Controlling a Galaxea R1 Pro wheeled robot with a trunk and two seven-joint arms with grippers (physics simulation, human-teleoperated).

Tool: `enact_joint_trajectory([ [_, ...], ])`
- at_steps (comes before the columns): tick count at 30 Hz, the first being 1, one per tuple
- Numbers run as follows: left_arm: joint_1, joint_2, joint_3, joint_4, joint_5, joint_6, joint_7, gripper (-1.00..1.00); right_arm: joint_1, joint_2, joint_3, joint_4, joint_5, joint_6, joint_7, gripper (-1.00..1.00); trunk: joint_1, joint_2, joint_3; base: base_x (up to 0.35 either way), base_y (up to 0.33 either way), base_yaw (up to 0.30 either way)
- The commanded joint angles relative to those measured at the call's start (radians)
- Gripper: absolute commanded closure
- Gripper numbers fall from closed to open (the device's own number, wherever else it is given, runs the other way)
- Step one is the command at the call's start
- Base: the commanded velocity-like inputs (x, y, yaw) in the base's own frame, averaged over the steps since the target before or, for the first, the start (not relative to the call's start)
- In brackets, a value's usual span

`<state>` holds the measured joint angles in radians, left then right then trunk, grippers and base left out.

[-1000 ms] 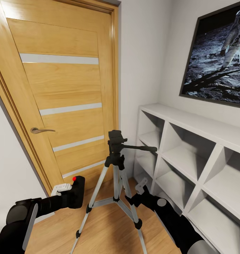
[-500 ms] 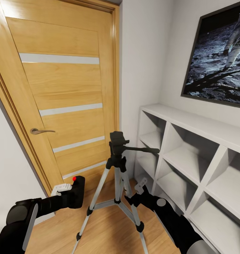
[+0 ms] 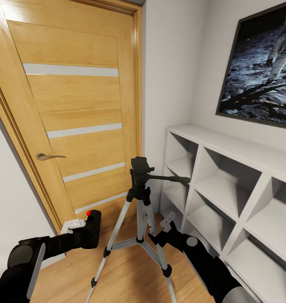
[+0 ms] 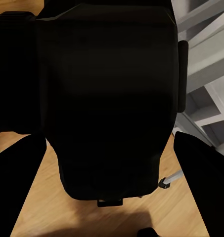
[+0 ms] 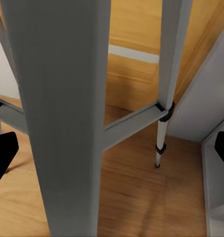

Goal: Attach the digital camera to the camera tripod in the bedroom.

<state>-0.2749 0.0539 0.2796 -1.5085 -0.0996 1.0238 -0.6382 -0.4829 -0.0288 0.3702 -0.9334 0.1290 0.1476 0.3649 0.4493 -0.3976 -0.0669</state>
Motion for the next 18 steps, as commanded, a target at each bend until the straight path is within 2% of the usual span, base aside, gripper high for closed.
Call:
enact_joint_trajectory([
  [1, -0.001, 0.0, 0.001, -0.001, -0.008, 0.004, -0.011, 1.0, 0.0, 0.0, 0.001, -0.002, 0.008, 0.005, 0.003, -1.0, 0.001, -0.002, -0.002, 0.0, 0.0, 0.0],
  [8, -0.001, 0.0, 0.001, -0.001, -0.008, 0.004, -0.011, 1.0, 0.002, 0.019, 0.0, -0.002, 0.009, 0.006, 0.003, -1.0, 0.001, -0.002, -0.002, 0.0, 0.0, 0.0],
  [18, -0.001, 0.0, 0.001, -0.001, -0.008, 0.004, -0.011, 1.0, 0.003, 0.025, 0.001, -0.002, 0.008, 0.008, 0.001, -1.0, 0.001, -0.002, -0.002, 0.0, 0.0, 0.0],
])
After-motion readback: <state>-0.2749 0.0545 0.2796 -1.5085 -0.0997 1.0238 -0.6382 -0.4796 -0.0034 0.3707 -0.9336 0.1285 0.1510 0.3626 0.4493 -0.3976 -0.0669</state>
